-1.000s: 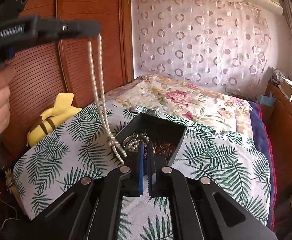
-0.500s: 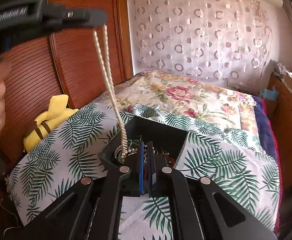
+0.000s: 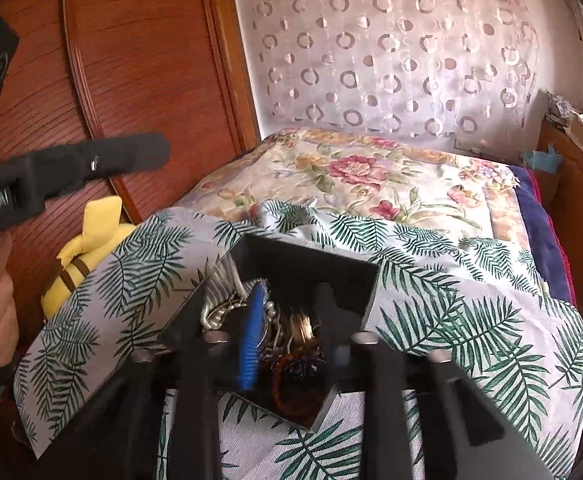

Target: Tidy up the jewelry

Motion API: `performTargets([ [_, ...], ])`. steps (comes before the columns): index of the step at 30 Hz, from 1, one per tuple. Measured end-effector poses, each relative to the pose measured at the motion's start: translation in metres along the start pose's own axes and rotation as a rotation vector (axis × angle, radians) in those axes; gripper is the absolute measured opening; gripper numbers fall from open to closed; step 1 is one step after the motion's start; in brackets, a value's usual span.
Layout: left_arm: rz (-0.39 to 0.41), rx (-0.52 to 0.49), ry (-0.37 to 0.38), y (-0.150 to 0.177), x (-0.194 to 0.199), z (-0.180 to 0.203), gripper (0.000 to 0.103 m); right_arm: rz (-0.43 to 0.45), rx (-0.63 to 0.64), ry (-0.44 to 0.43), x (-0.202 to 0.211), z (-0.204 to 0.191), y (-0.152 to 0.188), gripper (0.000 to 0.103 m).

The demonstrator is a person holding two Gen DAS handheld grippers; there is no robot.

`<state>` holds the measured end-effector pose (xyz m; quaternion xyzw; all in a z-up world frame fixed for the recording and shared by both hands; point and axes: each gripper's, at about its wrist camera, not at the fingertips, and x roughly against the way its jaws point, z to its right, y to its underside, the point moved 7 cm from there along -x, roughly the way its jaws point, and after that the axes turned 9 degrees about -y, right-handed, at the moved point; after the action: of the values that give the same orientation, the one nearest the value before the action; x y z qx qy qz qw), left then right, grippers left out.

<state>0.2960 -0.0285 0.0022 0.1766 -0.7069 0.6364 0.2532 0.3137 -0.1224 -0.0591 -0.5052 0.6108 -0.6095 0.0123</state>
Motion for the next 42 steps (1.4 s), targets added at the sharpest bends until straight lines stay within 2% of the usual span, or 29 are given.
performTargets([
  [3, 0.003, 0.006, -0.015, 0.005, 0.000, -0.004, 0.027, 0.010, -0.005, -0.001, 0.006, 0.002, -0.001, 0.034],
  [5, 0.001, 0.010, -0.019, 0.011, 0.001, -0.006, 0.034, 0.017, 0.000, 0.017, 0.010, 0.000, 0.000, 0.033],
  [7, 0.006, 0.013, -0.028, 0.015, 0.004, -0.007, 0.052, 0.026, 0.003, 0.038, 0.016, -0.002, 0.003, 0.035],
  [8, 0.014, 0.014, -0.037, 0.019, 0.007, -0.008, 0.057, 0.034, 0.006, 0.046, 0.019, -0.004, 0.004, 0.035],
  [10, 0.026, 0.014, -0.060, 0.026, 0.011, -0.009, 0.077, 0.044, 0.011, 0.073, 0.026, -0.007, 0.010, 0.036],
  [15, 0.052, 0.028, -0.069, 0.048, 0.028, -0.009, 0.095, 0.071, 0.010, 0.106, 0.044, -0.009, 0.024, 0.044],
  [21, 0.058, 0.034, -0.101, 0.071, 0.048, -0.008, 0.095, 0.110, -0.011, 0.123, 0.065, -0.018, 0.040, 0.055],
  [24, 0.059, 0.043, -0.116, 0.078, 0.057, -0.007, 0.095, 0.132, -0.018, 0.143, 0.077, -0.023, 0.046, 0.065],
  [26, 0.064, 0.044, -0.126, 0.085, 0.065, -0.006, 0.095, 0.150, -0.024, 0.156, 0.088, -0.027, 0.052, 0.079],
  [29, 0.072, 0.048, -0.148, 0.090, 0.076, -0.005, 0.095, 0.190, -0.027, 0.179, 0.108, -0.035, 0.058, 0.093],
  [31, 0.080, 0.060, -0.155, 0.094, 0.086, -0.004, 0.095, 0.218, -0.035, 0.188, 0.121, -0.040, 0.061, 0.099],
  [37, 0.089, 0.093, -0.170, 0.106, 0.111, -0.005, 0.095, 0.265, -0.063, 0.223, 0.154, -0.050, 0.079, 0.101],
  [42, 0.083, 0.101, -0.175, 0.122, 0.126, -0.008, 0.095, 0.275, -0.070, 0.249, 0.164, -0.058, 0.095, 0.101],
])
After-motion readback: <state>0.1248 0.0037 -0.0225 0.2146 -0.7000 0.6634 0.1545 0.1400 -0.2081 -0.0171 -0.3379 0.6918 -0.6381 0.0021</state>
